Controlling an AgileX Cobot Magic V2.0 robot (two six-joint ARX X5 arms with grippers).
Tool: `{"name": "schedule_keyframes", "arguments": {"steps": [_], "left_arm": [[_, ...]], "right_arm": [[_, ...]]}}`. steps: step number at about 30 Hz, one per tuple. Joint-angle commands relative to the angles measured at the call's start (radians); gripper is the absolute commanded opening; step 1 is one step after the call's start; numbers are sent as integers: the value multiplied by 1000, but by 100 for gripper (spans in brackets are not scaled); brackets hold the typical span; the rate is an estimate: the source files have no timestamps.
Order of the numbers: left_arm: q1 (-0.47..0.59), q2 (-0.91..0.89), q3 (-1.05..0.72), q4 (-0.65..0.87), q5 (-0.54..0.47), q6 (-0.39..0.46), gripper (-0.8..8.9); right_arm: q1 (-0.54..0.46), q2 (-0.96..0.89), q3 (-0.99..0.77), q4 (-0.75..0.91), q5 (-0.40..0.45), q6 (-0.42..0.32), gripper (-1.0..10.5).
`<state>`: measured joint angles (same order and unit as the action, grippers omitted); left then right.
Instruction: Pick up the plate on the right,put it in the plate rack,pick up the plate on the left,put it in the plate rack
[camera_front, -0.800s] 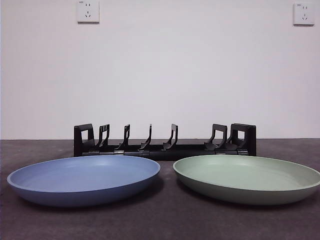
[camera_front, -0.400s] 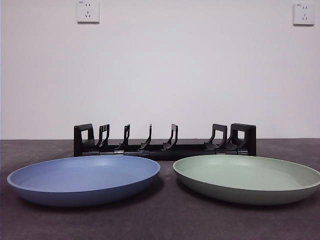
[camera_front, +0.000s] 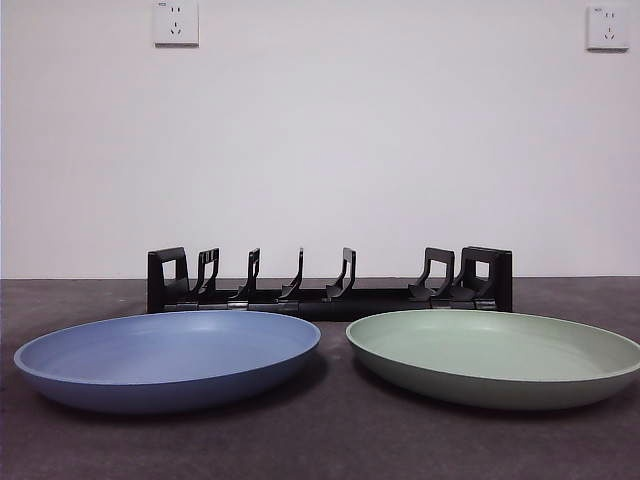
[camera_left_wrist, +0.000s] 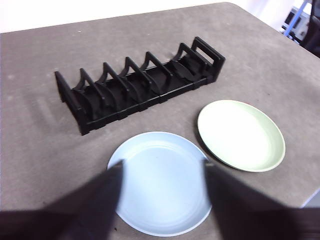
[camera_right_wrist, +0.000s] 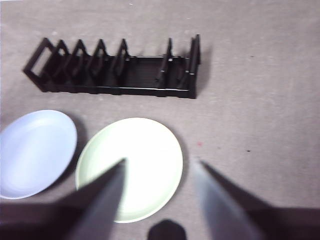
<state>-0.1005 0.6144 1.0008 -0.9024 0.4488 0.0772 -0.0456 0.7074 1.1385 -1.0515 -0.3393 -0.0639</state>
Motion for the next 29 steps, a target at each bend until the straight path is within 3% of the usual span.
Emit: {"name": "schedule_keyframes", "arguments": {"steps": [1,9,17,23,26,29], "left_arm": [[-20,5,15,11,4,40,691],[-170,62,90,5,4,164,690],[-272,136,90,13,4,182,690],[-296,174,90,14,4,182,690],[-308,189,90,15,4,182,689],[-317,200,90,15,4,182,689]], "right_arm": [[0,4,3,10,-10,12,599],[1,195,3,-1,-29,38,594],[72,644,3,29,-27,35,593],[137,826,3,92,16,35,586],[164,893,3,125,53,36,489],[174,946,3,149,60,37,468]]}}
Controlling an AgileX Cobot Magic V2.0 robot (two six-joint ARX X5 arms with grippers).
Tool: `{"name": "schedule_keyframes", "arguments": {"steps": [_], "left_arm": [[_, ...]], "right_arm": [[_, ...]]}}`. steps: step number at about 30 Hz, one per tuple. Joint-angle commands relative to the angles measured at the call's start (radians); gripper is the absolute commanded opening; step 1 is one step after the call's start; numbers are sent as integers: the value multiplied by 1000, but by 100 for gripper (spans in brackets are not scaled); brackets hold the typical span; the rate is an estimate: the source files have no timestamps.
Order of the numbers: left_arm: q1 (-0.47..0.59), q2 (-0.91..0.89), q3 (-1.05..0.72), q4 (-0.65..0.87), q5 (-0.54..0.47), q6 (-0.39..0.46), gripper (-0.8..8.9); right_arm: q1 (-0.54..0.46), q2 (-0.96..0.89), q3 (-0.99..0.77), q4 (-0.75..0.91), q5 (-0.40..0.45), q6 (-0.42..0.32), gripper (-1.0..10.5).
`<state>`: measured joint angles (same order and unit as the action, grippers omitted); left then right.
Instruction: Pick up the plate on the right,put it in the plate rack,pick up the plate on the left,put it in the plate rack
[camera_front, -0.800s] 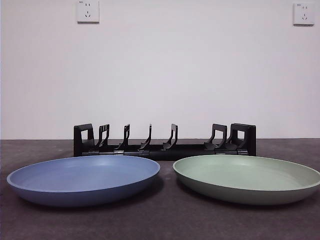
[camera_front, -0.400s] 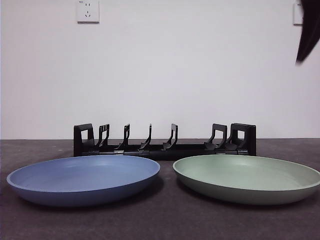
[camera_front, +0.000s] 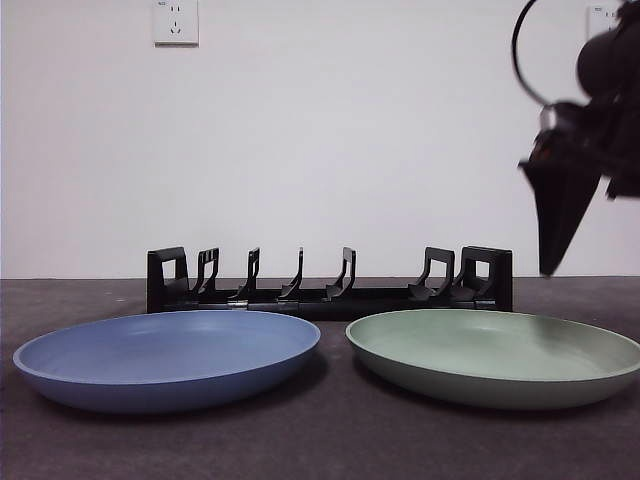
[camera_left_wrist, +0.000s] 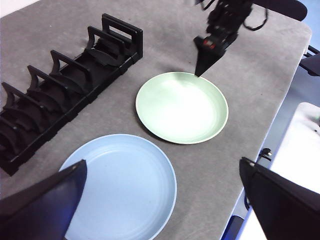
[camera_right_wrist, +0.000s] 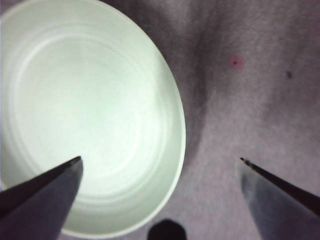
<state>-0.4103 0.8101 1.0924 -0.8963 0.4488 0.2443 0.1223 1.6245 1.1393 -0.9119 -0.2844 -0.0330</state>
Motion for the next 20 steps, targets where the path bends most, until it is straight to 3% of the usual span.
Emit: {"name": "schedule_keyframes", "arguments": {"steps": [1,5,9,14,17,20], "left_arm": [[-9,7,-2,9,4,15,690],[-10,16,-2,14,4,15,689],[-10,24,-2,27,3,15,689],[-10,37,-2,30,3,15,689],[-10,45,-2,30,3,15,689],[-11,55,-2,30,4,15,688]], "right_arm": [[9,41,2,15,7,6,468],[10,82,2,33,16,6,465],[10,110,2,43,16,6,308],[10,127,2,61,16,6,268],[10,133,2,71,15,6,153],[10,143,2,82,15,7,149]]}}
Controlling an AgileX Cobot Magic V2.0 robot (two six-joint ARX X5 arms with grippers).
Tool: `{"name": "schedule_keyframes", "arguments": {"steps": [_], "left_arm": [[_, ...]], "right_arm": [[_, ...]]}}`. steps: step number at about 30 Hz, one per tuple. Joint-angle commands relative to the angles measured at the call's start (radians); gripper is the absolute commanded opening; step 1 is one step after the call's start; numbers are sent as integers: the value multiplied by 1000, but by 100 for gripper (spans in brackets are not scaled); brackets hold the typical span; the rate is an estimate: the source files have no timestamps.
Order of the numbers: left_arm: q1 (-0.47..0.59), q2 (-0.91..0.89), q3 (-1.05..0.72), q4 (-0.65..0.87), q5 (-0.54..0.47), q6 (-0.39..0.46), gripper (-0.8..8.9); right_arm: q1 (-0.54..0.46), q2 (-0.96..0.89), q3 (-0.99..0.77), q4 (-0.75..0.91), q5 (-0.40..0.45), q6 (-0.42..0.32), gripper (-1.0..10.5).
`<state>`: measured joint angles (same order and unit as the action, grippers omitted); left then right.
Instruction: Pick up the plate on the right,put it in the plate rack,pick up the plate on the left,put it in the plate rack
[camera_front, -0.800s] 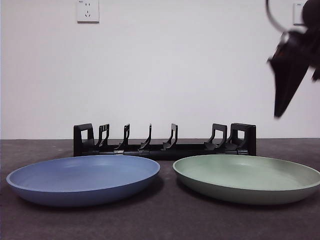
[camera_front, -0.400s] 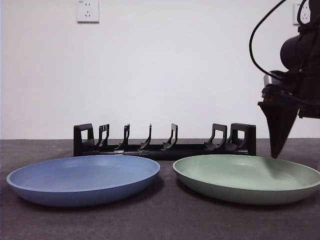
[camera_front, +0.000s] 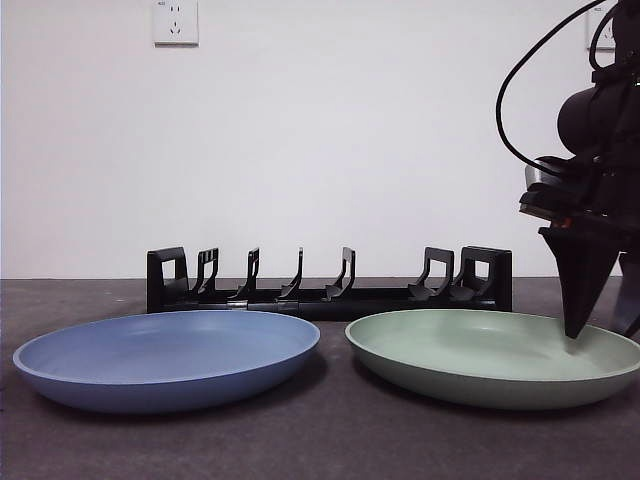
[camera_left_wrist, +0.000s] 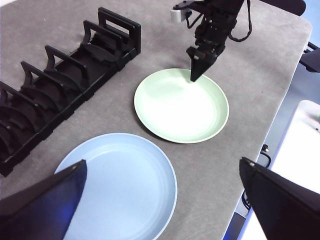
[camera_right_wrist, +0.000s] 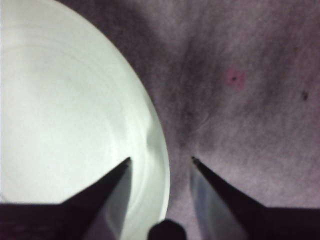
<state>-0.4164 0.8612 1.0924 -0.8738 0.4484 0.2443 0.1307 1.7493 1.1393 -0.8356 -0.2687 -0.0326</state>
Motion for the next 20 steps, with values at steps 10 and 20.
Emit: {"name": "schedule_keyframes", "arguments": {"steps": [10,20], "left_arm": [[-45,29,-2,46,3,31,688],[-122,70,-2,48,-5,111,687]], "right_arm": [[1,55,2,20,-3,6,-12],[-5,-5,26,-21,-4,2,-12]]}}
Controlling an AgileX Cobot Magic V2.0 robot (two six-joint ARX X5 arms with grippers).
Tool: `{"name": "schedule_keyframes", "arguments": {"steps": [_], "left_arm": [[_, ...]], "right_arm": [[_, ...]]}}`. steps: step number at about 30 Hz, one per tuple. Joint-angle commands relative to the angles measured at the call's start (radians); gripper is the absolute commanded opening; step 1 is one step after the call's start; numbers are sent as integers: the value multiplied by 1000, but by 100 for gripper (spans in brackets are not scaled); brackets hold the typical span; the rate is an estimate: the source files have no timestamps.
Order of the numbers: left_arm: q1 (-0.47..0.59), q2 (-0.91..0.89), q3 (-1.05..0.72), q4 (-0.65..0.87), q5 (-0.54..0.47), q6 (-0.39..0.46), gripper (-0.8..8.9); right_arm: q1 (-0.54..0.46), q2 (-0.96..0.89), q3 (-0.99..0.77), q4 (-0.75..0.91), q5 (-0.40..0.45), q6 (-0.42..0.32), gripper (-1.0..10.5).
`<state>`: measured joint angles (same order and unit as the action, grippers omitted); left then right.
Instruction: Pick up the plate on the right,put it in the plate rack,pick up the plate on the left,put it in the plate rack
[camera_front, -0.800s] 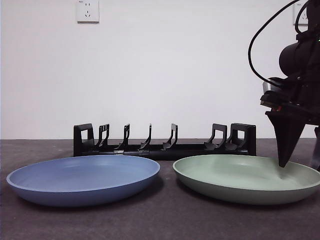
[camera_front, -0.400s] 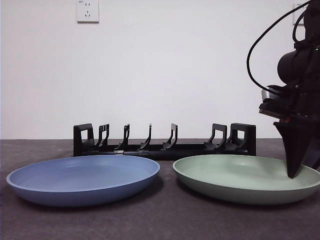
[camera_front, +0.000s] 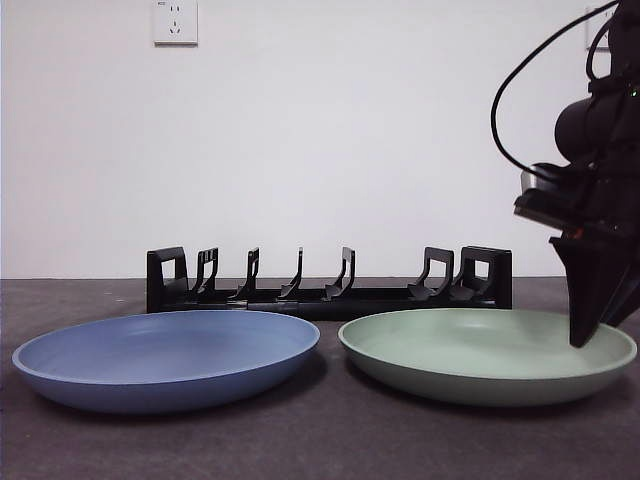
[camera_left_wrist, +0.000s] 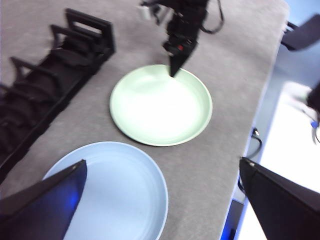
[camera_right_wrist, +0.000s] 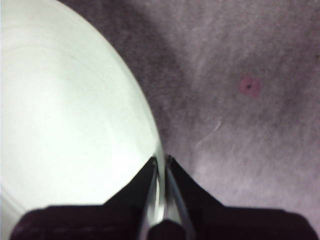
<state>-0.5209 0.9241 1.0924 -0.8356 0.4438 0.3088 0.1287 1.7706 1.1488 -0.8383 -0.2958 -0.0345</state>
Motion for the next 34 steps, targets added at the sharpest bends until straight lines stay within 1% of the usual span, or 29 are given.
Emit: {"name": "schedule_keyframes", "arguments": {"steps": [1,3,6,9,10,12,14,15,20,22,26,27,28,30,34], "left_arm": [[-29,12,-2,14,-1,60,687],[-53,21,-2,29,-6,75,687],[-95,32,-2,69,-27,114,687],[-144,42,-2,121,-61,187,687],[-163,46,-2,137,-84,220,687],[-201,56,-2,167,-138,295,687],[-245,69,-2,194,-217,373,687],[-266,77,-2,205,-255,398,687],[-370,138,-2,253,-453,539,687],[-404,168,-2,264,-521,569,687],[-455,225,-2,302,-619,610,686],[-465,237,-2,314,-641,617,680],[-475,248,-2,327,-663,626,655],[-489,266,-2,338,-683,649,591],[-499,290,-2,339,-681,662,583]], "right_arm": [[-6,-45,35,-42,22,-2,-12],[-7,-83,79,-92,23,-19,-12],[-7,-140,169,-167,23,-22,-12],[-5,-187,267,-235,19,-22,-12],[-5,-198,300,-257,4,-22,-12],[-5,-211,358,-296,-39,-21,-12],[-5,-219,411,-335,-84,-18,-12],[-5,-220,431,-351,-97,-18,-12],[4,-220,504,-428,-108,-13,-12],[18,-220,510,-440,-120,-10,-12],[47,-220,511,-447,-124,5,-12],[61,-220,511,-446,-124,8,-12],[76,-220,511,-446,-124,9,-12],[97,-219,511,-446,-124,10,-12],[130,-219,511,-444,-124,26,-12]]}}
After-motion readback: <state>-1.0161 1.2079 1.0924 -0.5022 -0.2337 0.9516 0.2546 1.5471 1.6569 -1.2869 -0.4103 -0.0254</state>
